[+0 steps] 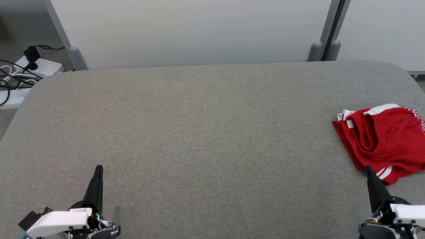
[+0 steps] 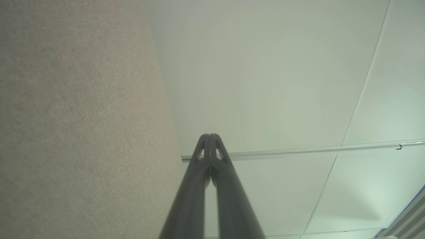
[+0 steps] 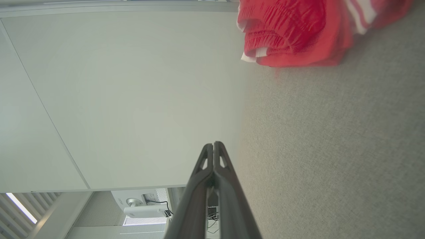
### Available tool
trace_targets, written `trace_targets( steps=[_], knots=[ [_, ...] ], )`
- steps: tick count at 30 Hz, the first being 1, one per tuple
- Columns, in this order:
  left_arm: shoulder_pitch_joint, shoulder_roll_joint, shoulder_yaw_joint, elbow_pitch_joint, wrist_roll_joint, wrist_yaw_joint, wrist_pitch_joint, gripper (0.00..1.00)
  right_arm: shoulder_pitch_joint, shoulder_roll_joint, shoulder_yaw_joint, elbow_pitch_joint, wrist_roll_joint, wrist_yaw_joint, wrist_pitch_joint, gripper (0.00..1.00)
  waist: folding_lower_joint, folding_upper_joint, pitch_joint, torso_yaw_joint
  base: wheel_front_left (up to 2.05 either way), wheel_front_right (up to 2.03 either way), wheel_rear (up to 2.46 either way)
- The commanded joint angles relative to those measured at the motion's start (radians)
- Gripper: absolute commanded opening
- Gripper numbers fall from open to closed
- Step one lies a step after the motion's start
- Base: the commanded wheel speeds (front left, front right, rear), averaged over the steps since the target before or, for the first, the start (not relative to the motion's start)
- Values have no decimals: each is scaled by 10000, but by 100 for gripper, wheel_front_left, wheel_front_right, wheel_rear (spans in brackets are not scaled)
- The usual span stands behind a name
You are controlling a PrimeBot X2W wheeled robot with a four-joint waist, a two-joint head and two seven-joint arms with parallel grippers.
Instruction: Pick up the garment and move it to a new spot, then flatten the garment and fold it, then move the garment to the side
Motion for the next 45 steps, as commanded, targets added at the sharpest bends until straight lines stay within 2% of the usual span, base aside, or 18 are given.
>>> trace_targets(
  steps=[1, 45],
  knots=[
    [-558, 75, 325, -233, -48, -86, 65, 0, -451, -111, 142, -269, -79, 46, 87, 0, 0, -1, 0, 0, 0, 0, 0],
    [-558, 75, 324, -233, -48, -86, 64, 0, -452, -106, 134, -269, -85, 46, 93, 0, 0, -1, 0, 0, 0, 0, 0]
  ],
)
